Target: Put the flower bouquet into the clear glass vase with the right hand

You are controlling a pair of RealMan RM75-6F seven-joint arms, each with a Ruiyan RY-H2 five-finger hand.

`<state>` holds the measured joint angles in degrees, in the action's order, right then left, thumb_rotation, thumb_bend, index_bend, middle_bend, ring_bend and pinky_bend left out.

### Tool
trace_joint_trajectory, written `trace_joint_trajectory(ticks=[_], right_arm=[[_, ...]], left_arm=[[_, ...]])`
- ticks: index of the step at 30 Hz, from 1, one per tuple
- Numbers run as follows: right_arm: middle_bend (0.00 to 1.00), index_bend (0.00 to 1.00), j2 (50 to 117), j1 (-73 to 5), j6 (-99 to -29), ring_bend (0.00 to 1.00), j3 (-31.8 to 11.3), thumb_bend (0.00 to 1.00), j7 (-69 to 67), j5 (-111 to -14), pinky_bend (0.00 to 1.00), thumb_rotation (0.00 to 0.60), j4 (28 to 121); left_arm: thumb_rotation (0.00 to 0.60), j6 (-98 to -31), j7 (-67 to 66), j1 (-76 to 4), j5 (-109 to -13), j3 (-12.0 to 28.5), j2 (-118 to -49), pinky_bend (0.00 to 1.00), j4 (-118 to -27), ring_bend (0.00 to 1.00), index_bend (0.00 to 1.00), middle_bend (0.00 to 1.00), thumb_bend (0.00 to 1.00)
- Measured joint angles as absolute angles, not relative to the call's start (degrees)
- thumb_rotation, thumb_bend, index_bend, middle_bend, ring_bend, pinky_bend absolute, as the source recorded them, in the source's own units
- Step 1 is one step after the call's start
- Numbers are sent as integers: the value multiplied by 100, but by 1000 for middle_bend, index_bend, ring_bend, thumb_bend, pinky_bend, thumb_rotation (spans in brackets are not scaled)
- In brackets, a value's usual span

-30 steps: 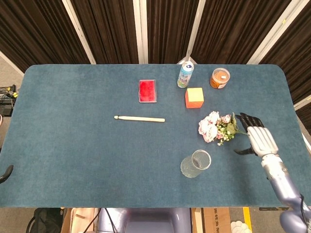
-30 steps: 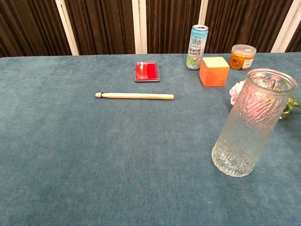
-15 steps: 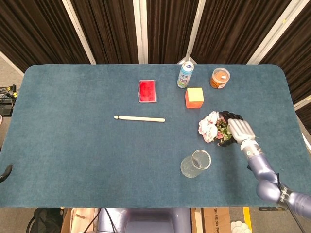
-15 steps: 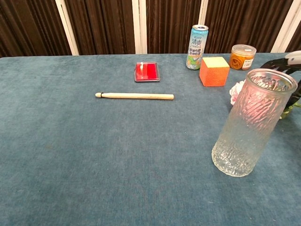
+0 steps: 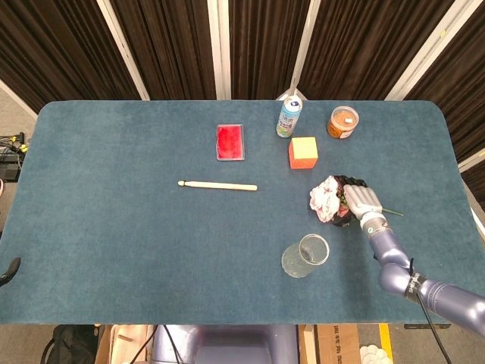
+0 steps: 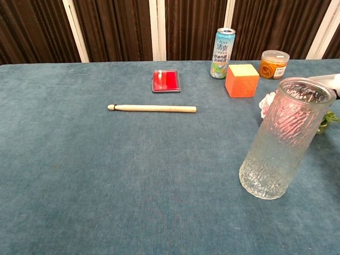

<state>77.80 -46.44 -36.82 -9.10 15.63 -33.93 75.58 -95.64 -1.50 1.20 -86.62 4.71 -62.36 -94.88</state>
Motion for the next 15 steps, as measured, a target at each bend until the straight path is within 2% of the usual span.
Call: trace_joint_trajectory(ticks=[6,9,13,15], right_arm=[[252,252,8046,-4627,-3866,278,-906,100,1436,-3616,3,600,7261],[292,307,8160,-4623,-3942,342,-897,105,1426,-3699,46,600,7090],[383,399,8301,-4604,-4050,448,-903,201,1385,-3849,151,600,6890],[409,433,8330,-4577,-4080,471,-924,242,1306,-3939,164,600,6861]], left_arm=[[600,-9554,-144,125,-8658,466,-6230,111,-9514,0,121,0,344],[600,-9548,-153,126,-8667,460,-6230,111,-9524,0,123,0,344],[600,-9538,-162,126,-8685,447,-6226,111,-9535,0,126,0,344],[600,-9534,-167,126,-8691,442,-6225,111,-9543,0,127,0,344]])
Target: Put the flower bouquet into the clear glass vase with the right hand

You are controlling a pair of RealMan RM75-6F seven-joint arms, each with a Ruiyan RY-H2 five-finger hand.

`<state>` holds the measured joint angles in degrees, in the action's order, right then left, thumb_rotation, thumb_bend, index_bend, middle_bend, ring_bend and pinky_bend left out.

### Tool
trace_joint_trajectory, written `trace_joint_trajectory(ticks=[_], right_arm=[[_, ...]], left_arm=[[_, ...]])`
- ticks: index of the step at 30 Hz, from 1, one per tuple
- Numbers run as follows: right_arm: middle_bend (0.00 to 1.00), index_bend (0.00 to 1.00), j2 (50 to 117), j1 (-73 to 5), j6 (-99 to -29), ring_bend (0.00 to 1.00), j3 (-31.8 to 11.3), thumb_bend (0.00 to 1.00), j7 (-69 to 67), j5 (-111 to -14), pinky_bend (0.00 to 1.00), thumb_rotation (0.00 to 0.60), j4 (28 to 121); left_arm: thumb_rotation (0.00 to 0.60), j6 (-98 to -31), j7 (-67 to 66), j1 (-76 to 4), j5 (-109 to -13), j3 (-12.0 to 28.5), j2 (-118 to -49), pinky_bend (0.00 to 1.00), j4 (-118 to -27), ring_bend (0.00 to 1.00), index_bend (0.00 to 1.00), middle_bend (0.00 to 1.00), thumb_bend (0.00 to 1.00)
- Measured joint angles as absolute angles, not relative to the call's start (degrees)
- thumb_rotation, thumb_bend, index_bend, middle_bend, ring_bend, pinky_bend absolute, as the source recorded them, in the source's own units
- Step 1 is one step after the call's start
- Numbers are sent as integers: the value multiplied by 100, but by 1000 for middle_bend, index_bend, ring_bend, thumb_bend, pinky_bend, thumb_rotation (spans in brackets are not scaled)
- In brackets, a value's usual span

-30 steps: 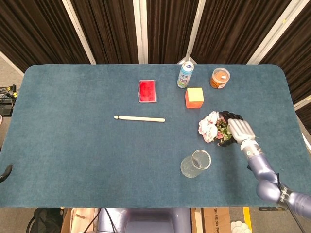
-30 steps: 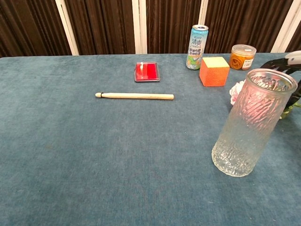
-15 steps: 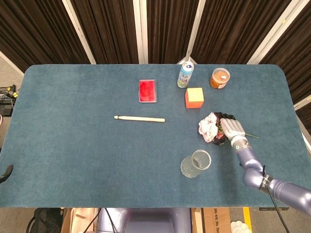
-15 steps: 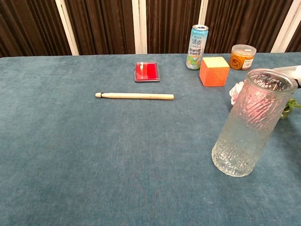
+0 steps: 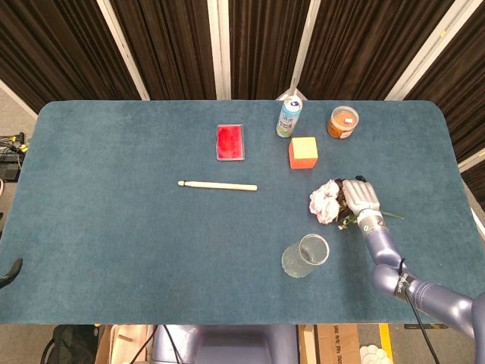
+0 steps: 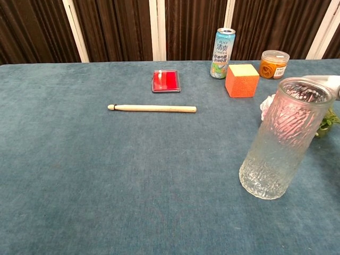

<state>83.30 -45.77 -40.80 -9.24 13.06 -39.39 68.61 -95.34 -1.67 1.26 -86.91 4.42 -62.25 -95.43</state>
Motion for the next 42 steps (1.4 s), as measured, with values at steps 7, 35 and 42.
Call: trace_joint_trajectory(ticks=[7,35,42], right_arm=[[440,474,8013,-4444,-3973,495,-1134,318,721,-4281,179,600,7242],[451,492,4708,-2842,-3649,501,-4149,320,-4194,-4773,179,600,10478],[457,498,3970,-2104,-4017,502,-4771,321,-4970,-4845,179,600,11897]], left_arm=[[600,-9491,-207,110,-8725,417,-6220,111,-9557,0,129,0,344],[600,-9804,289,113,-8911,534,-6313,110,-9323,0,129,0,344],[600,-9835,465,118,-8904,560,-6349,110,-9251,0,129,0,345]])
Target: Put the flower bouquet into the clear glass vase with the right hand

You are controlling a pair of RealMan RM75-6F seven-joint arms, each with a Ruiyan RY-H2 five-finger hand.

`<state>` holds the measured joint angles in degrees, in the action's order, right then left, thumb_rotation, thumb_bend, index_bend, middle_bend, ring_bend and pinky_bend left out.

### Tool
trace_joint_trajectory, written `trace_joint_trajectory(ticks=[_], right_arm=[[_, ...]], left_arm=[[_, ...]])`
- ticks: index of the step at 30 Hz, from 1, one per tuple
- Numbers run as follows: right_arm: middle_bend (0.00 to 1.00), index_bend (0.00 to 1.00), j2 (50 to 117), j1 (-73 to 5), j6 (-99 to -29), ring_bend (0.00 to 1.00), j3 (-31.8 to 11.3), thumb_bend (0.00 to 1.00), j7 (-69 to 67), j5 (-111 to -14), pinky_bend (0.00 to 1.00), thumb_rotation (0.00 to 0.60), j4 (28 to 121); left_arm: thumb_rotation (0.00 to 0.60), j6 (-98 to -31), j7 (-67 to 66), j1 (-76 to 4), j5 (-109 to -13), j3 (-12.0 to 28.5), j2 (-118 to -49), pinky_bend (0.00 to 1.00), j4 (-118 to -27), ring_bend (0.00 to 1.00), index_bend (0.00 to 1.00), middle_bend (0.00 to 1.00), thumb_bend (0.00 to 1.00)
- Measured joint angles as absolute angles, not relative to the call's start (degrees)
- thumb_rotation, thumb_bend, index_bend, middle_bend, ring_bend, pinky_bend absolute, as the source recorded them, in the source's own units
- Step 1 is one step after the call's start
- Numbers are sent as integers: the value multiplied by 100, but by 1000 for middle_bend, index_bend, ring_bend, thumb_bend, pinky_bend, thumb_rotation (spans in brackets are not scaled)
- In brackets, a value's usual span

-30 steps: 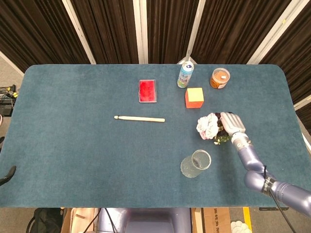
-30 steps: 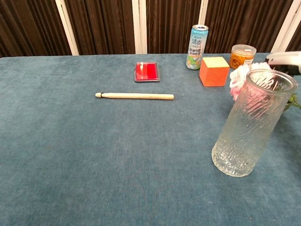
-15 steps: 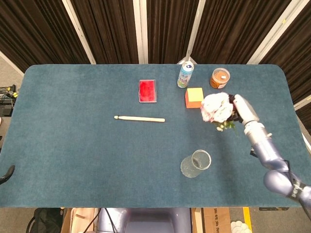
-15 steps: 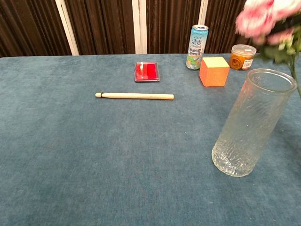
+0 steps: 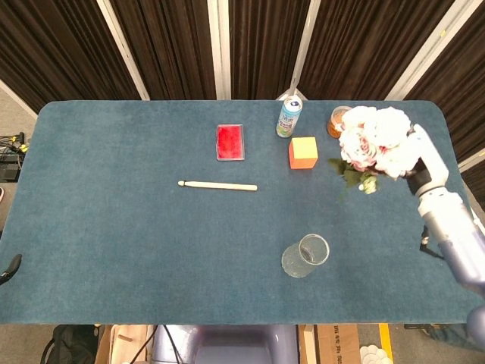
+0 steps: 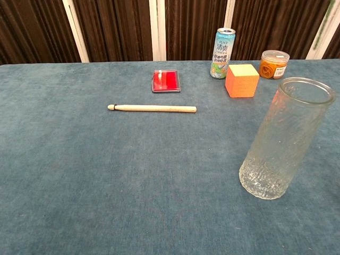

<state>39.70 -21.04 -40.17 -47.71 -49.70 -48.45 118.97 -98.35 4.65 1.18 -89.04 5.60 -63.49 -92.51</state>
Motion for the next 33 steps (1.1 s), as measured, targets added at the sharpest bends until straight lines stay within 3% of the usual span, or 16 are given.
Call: trace_joint_trajectory(ticks=[9,33], right_arm=[[460,506,3755,-1674,-5097,502,-4824,321,-5043,-4984,179,600,13077],[460,512,4243,-1271,-5611,502,-3659,320,-5708,-6823,179,600,12922]], left_arm=[[600,-9790,604,111,-8836,581,-6313,111,-9237,0,129,0,344],[600,-9746,425,110,-8812,564,-6332,110,-9308,0,129,0,344]])
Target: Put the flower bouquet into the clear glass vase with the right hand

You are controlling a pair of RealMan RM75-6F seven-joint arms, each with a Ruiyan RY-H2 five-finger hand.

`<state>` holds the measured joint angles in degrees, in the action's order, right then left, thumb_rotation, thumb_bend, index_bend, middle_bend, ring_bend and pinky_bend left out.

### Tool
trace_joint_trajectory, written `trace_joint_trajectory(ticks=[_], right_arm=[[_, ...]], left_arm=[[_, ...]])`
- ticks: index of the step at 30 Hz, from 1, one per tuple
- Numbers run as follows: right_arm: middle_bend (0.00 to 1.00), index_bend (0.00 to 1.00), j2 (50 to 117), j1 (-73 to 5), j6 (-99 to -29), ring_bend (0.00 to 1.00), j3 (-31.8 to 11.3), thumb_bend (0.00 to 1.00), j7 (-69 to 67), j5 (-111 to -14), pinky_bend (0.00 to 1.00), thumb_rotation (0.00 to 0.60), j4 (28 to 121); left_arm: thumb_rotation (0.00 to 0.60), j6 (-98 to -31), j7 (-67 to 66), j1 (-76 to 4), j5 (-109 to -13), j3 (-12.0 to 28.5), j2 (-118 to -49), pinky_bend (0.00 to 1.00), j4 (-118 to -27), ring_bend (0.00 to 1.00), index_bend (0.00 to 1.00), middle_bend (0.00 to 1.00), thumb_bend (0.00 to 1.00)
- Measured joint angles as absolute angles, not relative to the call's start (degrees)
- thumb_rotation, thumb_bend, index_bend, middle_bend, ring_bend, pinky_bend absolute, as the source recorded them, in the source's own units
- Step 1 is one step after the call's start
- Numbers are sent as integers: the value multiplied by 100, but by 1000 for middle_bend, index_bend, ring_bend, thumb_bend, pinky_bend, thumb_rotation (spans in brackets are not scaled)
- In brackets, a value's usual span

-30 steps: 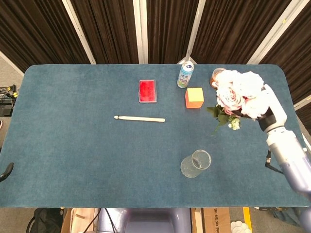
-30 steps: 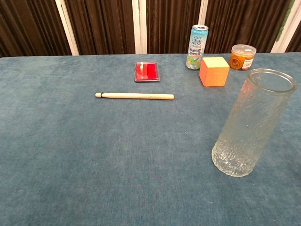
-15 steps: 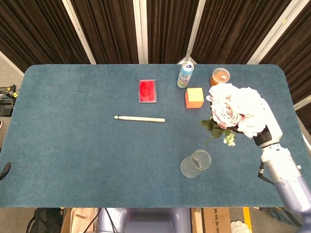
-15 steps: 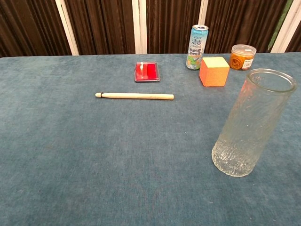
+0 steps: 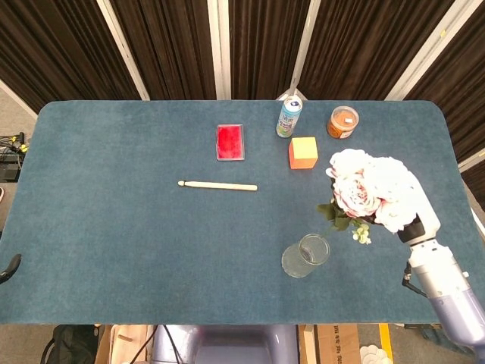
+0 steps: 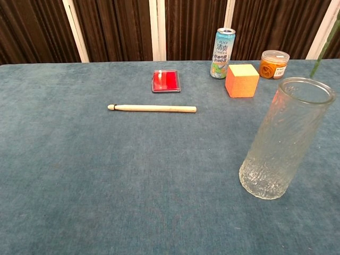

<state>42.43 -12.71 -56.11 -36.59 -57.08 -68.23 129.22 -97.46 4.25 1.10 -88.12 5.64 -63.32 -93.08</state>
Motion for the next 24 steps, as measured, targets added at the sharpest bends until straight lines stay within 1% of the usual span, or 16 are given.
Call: trace_joint_trajectory(ticks=[11,24], right_arm=[[460,513,4315,-1168,-5874,502,-3143,321,-6035,-7485,179,600,12818],[460,513,4666,-1310,-5946,502,-2467,320,-6080,-7979,179,600,12674]], left_arm=[[600,-9732,353,102,-8818,557,-6352,110,-9321,0,129,0,344],[600,-9706,328,95,-8810,552,-6352,110,-9328,0,129,0,345]])
